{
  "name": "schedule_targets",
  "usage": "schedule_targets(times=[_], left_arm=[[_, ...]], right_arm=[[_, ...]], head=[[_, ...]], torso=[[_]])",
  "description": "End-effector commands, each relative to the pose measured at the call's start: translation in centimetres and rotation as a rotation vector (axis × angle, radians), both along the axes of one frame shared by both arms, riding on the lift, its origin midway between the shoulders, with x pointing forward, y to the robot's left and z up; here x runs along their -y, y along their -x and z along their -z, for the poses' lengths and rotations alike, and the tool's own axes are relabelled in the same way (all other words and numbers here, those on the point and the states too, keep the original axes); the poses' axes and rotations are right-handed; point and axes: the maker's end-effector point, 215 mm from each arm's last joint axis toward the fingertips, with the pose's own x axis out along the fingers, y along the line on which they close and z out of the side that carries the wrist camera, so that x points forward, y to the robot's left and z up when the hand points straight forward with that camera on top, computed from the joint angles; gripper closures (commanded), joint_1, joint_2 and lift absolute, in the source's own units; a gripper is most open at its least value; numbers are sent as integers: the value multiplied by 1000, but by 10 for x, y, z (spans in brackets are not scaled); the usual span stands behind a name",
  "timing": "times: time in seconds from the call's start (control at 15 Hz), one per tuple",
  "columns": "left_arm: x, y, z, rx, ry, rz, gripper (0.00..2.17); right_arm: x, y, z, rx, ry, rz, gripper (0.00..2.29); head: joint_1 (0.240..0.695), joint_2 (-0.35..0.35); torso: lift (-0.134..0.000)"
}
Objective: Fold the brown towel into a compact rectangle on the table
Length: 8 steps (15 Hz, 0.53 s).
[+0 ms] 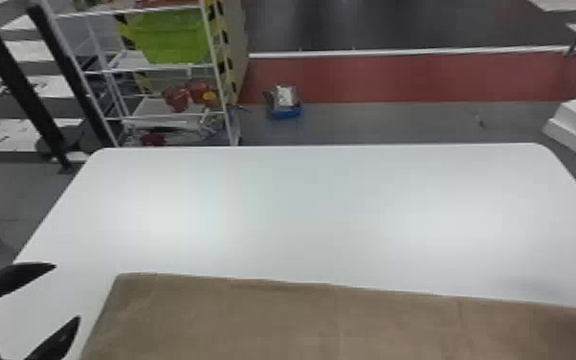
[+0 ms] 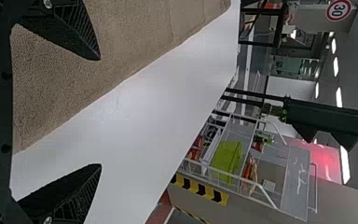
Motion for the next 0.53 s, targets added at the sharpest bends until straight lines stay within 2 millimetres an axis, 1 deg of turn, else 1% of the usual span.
schedule_targets(times=[0.0, 0.47], left_arm=[[1, 0, 0, 0, 1, 0, 124], [2, 1, 1, 0, 1, 4, 124]], right_arm=[[-1, 0, 0, 0, -1, -5, 53], [-3, 0, 0, -1, -3, -8, 53]], head=[[695, 93], [695, 94]], torso=[[-134], [-134]])
